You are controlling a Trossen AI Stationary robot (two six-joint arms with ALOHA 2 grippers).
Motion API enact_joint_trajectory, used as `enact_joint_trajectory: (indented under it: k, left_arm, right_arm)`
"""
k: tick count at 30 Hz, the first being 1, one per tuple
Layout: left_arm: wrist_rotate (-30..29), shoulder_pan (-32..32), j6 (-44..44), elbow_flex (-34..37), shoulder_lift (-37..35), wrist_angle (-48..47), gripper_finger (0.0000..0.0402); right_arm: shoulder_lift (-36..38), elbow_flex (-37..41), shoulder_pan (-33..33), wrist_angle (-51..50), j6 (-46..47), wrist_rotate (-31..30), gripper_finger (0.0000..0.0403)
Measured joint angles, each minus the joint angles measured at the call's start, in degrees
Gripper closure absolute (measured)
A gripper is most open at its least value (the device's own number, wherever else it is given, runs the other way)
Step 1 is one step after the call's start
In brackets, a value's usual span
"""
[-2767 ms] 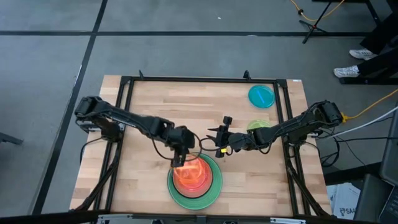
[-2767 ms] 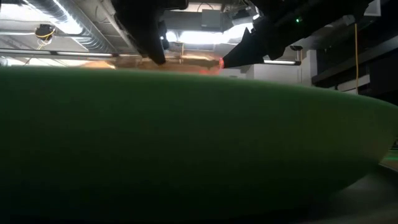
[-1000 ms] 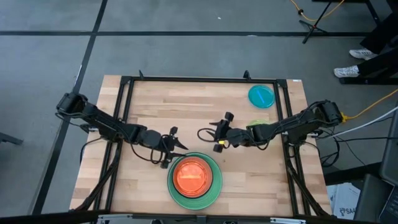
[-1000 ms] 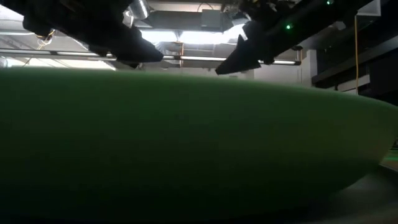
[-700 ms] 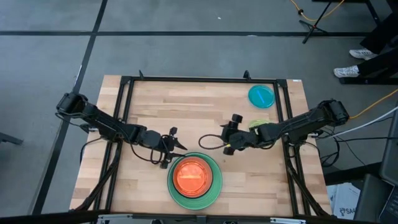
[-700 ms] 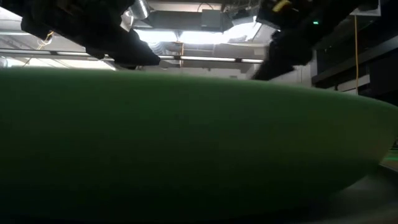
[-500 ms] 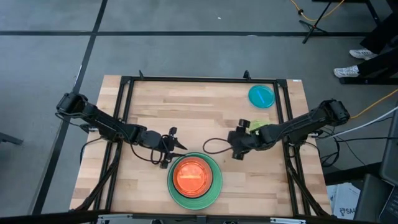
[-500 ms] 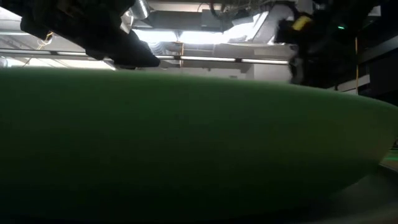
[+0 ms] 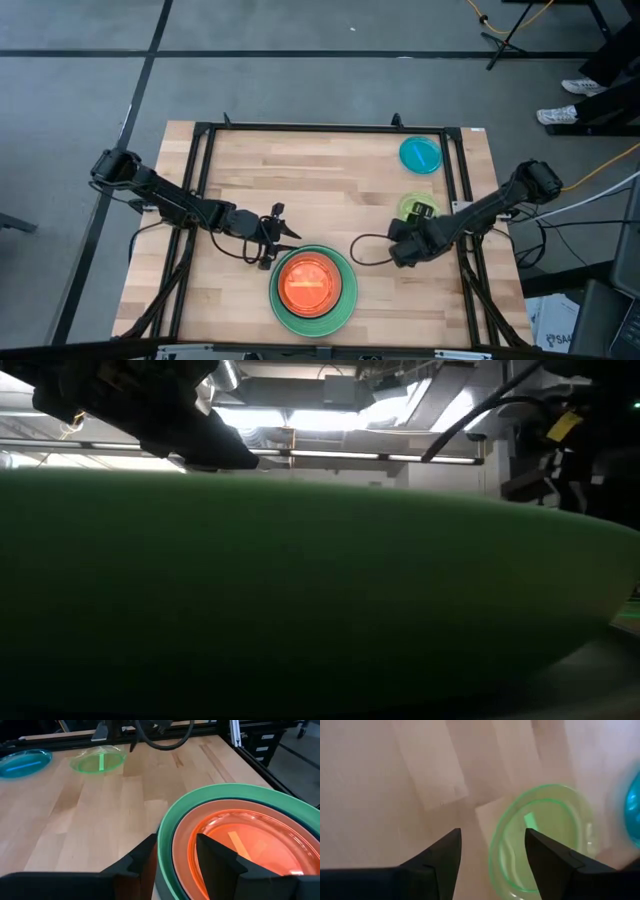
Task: Stack plastic plates
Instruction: Stack the green plate on top of the orange plate
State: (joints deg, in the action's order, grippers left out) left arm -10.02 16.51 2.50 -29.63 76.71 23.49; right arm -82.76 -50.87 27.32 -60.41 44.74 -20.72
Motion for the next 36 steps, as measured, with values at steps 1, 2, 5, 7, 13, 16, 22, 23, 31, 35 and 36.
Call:
enact_joint_trajectory:
  k: [1, 2, 5, 7, 13, 16, 22, 23, 31, 35, 36]
  left_arm:
    - [0.0, 0.0, 0.0, 0.0, 0.0, 0.0, 0.0272]
    - [0.0, 0.0, 0.0, 0.0, 0.0, 0.0, 0.0272]
    - [0.0, 0.0, 0.1, 0.0, 0.0, 0.0, 0.0272]
    - [0.0, 0.0, 0.1, 0.0, 0.0, -0.2, 0.0272]
    - [0.0, 0.0, 0.0, 0.0, 0.0, -0.3, 0.0272]
    - [0.0, 0.0, 0.0, 0.0, 0.0, -0.3, 0.0272]
    - [0.0, 0.0, -0.1, 0.0, 0.0, -0.3, 0.0272]
    - [0.0, 0.0, -0.1, 0.0, 0.0, -0.3, 0.0272]
    - [0.0, 0.0, -0.1, 0.0, 0.0, -0.3, 0.0272]
    - [0.0, 0.0, 0.0, 0.0, 0.0, -0.3, 0.0272]
    - [0.0, 0.0, 0.0, 0.0, 0.0, -0.3, 0.0272]
  right_arm:
    - [0.0, 0.4, 0.2, 0.2, 0.1, -0.3, 0.02]
    - [0.0, 1.0, 0.1, 0.6, 0.3, -0.1, 0.0205]
    - [0.0, 4.4, 0.1, 1.2, 1.9, 1.8, 0.0222]
    - [0.0, 7.1, 0.1, 3.2, 2.6, 2.3, 0.0233]
    - [0.0, 12.5, 0.0, 9.0, 3.5, 2.3, 0.0248]
    - [0.0, 14.2, 0.0, 9.1, 4.5, 0.7, 0.0249]
    - [0.0, 16.0, 0.1, 10.3, 4.7, -1.7, 0.0256]
    - [0.0, 16.2, 0.1, 10.4, 4.6, -1.7, 0.0262]
    - [0.1, 17.4, 0.1, 13.9, 0.1, -1.5, 0.036]
    - [0.1, 17.5, 0.1, 15.1, -2.8, -1.7, 0.0397]
    - [0.1, 17.5, 0.1, 15.2, -3.1, -1.9, 0.0395]
